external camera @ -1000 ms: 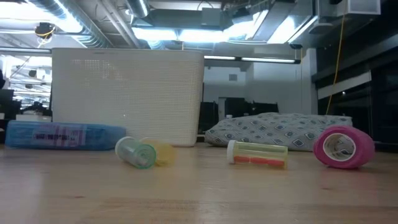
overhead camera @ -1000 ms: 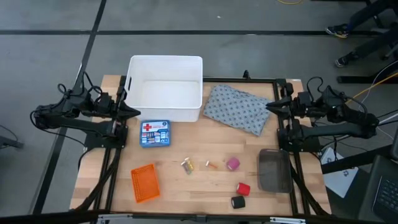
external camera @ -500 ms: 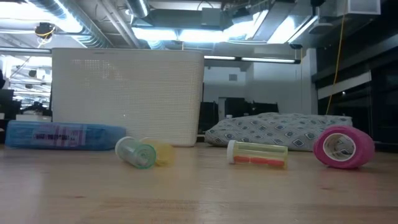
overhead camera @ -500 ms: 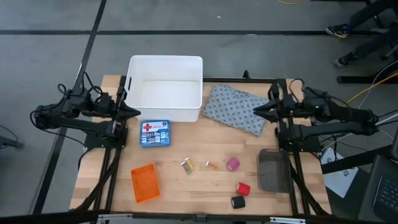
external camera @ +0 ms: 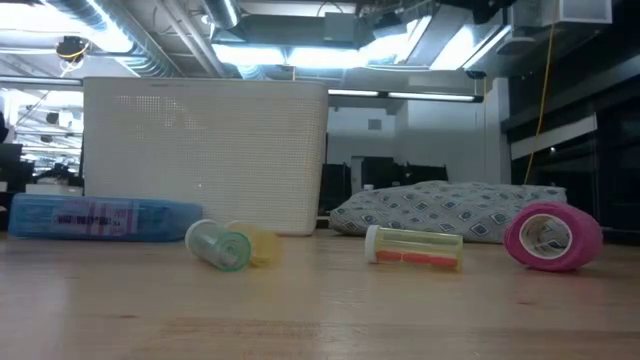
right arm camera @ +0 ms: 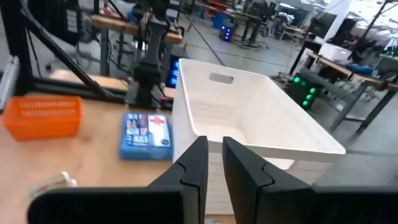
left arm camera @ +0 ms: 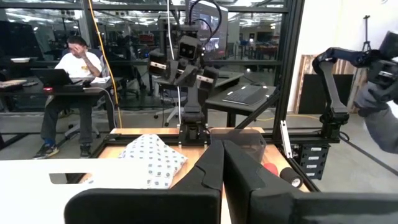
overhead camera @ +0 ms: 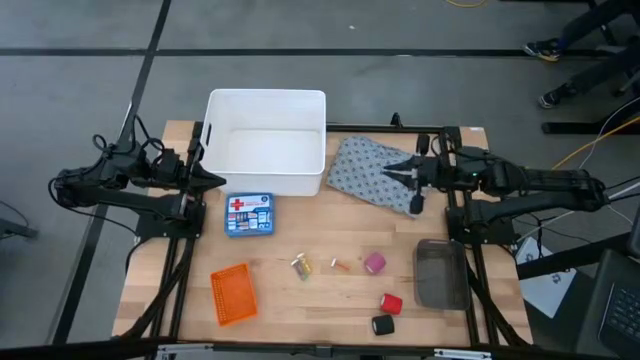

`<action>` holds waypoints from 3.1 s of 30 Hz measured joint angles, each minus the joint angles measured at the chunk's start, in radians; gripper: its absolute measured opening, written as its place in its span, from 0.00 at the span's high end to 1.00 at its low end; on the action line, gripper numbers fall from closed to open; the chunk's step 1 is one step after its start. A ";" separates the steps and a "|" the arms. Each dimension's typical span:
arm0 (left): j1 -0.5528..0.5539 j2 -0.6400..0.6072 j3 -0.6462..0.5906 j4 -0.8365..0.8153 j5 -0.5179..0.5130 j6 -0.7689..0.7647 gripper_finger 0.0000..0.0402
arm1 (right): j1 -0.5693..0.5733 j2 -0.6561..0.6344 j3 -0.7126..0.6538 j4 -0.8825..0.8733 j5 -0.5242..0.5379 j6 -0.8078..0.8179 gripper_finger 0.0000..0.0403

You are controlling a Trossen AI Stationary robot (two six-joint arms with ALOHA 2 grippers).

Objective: Pick & place medical supplies in basket/bin
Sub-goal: Put the blue pill bottle in the orange bin

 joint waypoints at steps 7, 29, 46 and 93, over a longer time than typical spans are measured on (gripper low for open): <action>0.000 0.000 0.000 0.037 -0.016 0.017 0.99 | 0.000 0.037 0.000 0.048 -0.011 -0.048 0.87; 0.002 0.043 -0.040 0.103 -0.144 -0.043 0.99 | 0.000 0.152 0.000 0.142 -0.047 0.015 0.87; 0.002 0.191 -0.043 -0.056 -0.182 -0.049 0.99 | 0.000 0.319 0.000 0.370 -0.011 -0.041 0.87; -0.216 0.633 -0.042 0.204 -0.251 0.202 0.61 | -0.008 0.335 0.000 0.507 0.018 -0.078 0.80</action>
